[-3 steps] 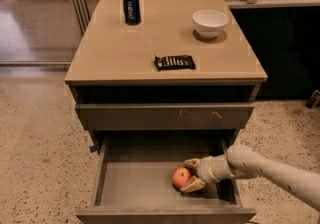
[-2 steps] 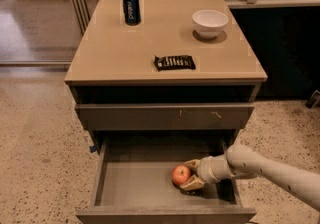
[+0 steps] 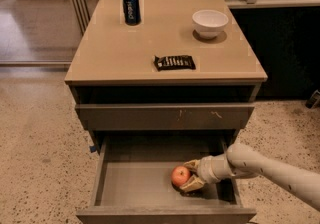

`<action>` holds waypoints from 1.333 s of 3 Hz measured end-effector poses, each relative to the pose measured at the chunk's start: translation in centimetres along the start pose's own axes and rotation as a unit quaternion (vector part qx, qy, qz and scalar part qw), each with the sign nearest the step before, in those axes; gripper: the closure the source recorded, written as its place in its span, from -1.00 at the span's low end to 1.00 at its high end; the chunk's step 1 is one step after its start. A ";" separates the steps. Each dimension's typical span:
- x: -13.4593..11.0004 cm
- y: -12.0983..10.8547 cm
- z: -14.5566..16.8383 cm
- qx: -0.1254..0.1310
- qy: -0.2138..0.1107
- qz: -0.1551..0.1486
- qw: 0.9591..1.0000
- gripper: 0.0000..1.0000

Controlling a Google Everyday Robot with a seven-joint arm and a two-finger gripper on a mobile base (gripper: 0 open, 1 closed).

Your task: Pick apple from middle drawer and place on counter

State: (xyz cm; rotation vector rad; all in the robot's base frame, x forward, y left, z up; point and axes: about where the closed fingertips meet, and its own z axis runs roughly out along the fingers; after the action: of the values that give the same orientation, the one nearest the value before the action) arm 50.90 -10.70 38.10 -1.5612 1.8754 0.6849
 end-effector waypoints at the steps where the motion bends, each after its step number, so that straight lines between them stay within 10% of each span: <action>1: -4.1 2.1 -3.0 -0.004 -0.009 0.015 1.000 1.00; 3: -20.2 11.6 -9.7 -0.052 -0.009 0.051 0.997 1.00; 4: -22.2 11.5 -11.6 -0.036 0.010 0.035 0.999 1.00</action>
Offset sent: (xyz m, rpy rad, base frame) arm -0.0769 0.0792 0.4371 -0.0993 -0.1393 0.0085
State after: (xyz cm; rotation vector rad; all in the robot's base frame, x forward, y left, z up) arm 41.10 -1.93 62.34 -1.5578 1.9472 0.7787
